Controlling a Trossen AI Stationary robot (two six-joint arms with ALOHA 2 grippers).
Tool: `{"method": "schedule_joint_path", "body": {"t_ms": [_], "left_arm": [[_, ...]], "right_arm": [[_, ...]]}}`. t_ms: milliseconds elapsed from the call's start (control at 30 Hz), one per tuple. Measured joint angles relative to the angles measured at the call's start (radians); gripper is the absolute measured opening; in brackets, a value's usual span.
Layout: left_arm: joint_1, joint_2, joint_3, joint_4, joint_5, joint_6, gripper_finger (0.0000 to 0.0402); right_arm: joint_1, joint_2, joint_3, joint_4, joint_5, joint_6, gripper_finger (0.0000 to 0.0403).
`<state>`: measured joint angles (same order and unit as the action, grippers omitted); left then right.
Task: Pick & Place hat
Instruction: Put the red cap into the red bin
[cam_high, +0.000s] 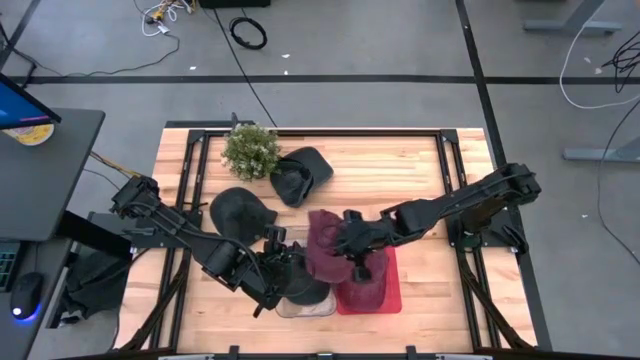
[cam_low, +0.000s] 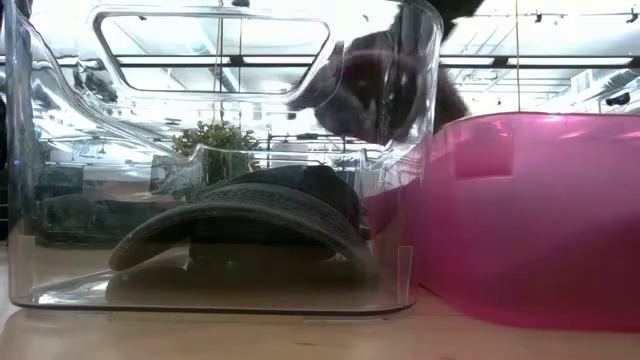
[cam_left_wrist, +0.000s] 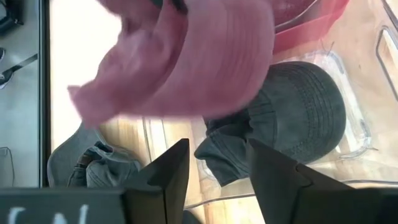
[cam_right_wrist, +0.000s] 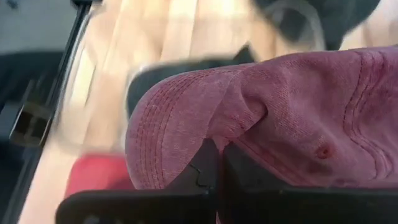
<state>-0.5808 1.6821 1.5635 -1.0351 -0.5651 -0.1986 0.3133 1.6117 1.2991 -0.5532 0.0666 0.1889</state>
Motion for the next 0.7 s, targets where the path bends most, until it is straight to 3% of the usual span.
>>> {"method": "schedule_joint_path", "body": {"t_ms": [267, 500, 700], "left_arm": [[0.002, 0.0, 0.0, 0.0, -0.01, 0.001, 0.0165], [0.002, 0.0, 0.0, -0.001, -0.01, 0.001, 0.0165], [0.002, 0.0, 0.0, -0.001, -0.01, 0.0, 0.0165]], "right_arm": [[0.131, -0.028, 0.0, -0.207, -0.007, 0.039, 0.0], [0.22, -0.023, -0.038, -0.187, -0.01, 0.039, 0.0], [0.215, -0.023, -0.142, -0.132, -0.076, 0.039, 0.0]]}}
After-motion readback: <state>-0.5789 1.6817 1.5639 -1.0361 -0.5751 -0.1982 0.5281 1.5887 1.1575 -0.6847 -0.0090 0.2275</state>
